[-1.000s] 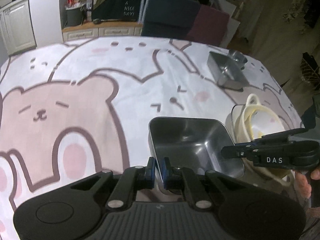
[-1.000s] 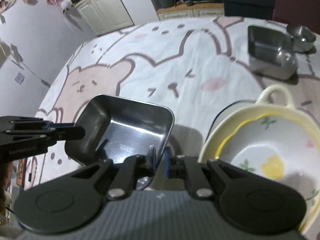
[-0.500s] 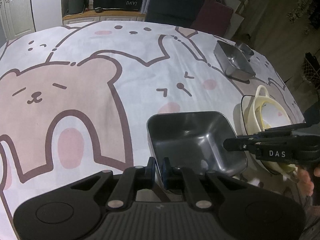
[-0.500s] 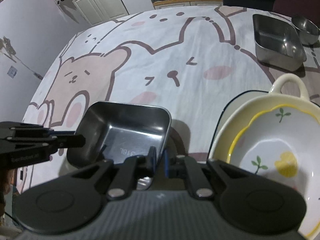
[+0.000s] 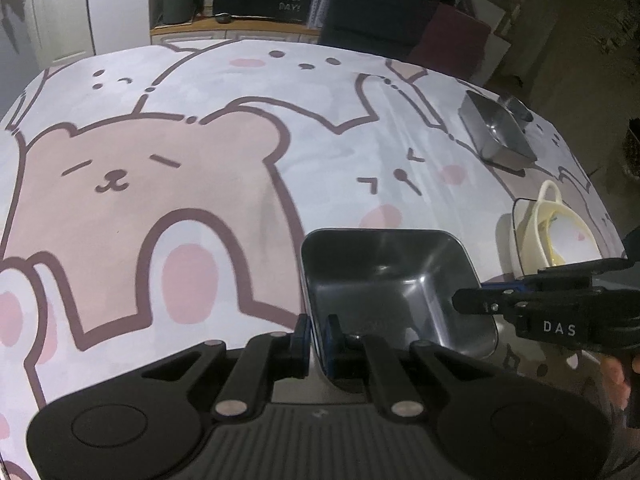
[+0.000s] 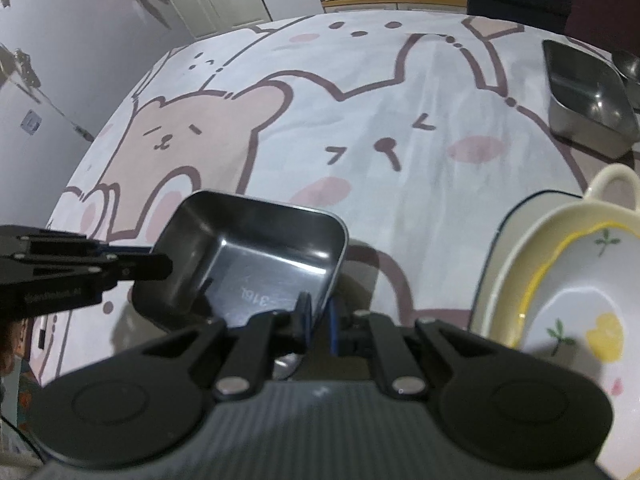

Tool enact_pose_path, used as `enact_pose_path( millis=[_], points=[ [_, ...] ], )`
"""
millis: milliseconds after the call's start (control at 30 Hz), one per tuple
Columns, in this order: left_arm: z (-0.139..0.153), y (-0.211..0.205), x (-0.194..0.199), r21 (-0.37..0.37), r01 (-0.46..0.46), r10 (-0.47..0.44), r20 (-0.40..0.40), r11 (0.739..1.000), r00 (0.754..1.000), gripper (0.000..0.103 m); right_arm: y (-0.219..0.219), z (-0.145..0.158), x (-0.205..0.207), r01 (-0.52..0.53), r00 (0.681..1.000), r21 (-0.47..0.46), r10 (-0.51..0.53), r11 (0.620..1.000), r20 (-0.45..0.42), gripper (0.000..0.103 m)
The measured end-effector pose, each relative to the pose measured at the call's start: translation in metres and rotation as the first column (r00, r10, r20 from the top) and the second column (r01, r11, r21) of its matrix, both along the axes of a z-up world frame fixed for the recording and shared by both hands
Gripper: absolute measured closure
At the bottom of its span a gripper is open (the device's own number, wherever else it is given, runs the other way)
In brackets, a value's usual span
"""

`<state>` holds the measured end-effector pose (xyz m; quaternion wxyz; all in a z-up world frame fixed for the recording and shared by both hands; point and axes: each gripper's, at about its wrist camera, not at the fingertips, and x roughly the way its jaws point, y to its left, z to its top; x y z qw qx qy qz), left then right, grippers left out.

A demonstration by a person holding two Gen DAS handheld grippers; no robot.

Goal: Organize plates and bowls

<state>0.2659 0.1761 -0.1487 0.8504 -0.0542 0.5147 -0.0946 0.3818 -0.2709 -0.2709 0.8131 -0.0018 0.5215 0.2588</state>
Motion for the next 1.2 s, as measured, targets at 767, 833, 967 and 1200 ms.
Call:
enact_pose_path(
  millis=[767,833,967,1200],
  points=[
    [0.012,0.009,-0.005,-0.004,-0.093,0.093,0.027,0.996,0.995,0.010,-0.005,0.020,-0.006,0.008,0.998,0.027,-0.009,1.000,0.055,0.026],
    [0.018,0.006,-0.003,0.002,-0.094,0.094,0.040,0.996,0.995,0.007,-0.013,0.027,-0.005,0.018,0.997,0.030,-0.020,0.999,0.071,0.016],
    [0.031,-0.010,0.004,0.031,-0.071,0.069,0.074,0.997,0.995,0.000,-0.033,0.041,0.002,0.028,0.994,0.036,-0.032,0.999,0.101,0.005],
    [0.056,-0.057,0.028,0.040,-0.016,0.010,0.143,0.999,0.990,0.000,-0.086,0.069,0.023,0.041,0.987,0.048,-0.048,0.998,0.151,0.000]
  ],
)
